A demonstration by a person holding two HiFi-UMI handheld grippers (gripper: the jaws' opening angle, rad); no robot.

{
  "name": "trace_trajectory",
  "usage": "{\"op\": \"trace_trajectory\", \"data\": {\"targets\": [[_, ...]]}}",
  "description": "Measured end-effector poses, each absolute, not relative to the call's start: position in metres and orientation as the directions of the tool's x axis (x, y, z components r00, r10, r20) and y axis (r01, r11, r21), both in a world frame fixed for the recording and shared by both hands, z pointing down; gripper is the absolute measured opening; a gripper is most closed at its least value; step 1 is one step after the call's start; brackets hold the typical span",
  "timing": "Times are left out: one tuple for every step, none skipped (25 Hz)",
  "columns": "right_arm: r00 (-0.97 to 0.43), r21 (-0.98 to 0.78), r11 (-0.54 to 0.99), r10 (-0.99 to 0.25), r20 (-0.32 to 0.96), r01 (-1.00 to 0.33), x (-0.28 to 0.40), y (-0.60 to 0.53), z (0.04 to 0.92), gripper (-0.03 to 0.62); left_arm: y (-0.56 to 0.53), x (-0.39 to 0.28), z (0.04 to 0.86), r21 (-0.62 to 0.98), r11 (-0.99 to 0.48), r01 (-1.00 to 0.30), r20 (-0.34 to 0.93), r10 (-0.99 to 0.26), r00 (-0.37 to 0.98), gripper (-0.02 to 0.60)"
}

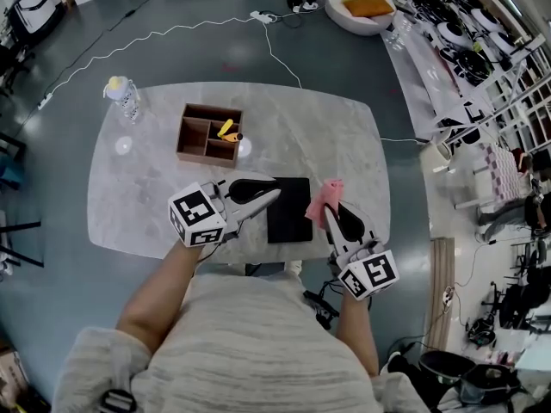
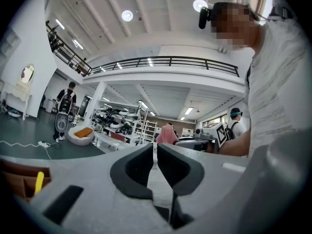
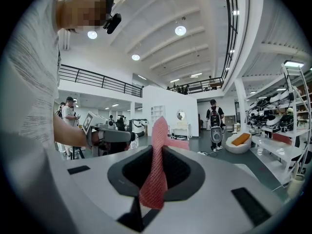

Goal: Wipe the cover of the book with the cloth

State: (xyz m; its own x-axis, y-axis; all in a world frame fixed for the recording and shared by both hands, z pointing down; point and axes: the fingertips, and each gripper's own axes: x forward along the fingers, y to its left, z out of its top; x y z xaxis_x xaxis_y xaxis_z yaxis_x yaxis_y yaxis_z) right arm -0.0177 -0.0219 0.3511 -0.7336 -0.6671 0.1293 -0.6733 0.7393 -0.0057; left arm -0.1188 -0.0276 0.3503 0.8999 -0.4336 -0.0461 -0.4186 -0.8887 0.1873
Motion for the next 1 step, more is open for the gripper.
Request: {"op": "trace_trajectory", "data": {"targets": [[-0.734,-0.006,0.739,-0.667,0.130,-0.673,-0.0182,-0.0220,0.3515,0.055,-0.0265,-0.1174,0.3525,0.206,-0.892,-0.403,-0.045,-0.420,0.907,0.018]]}}
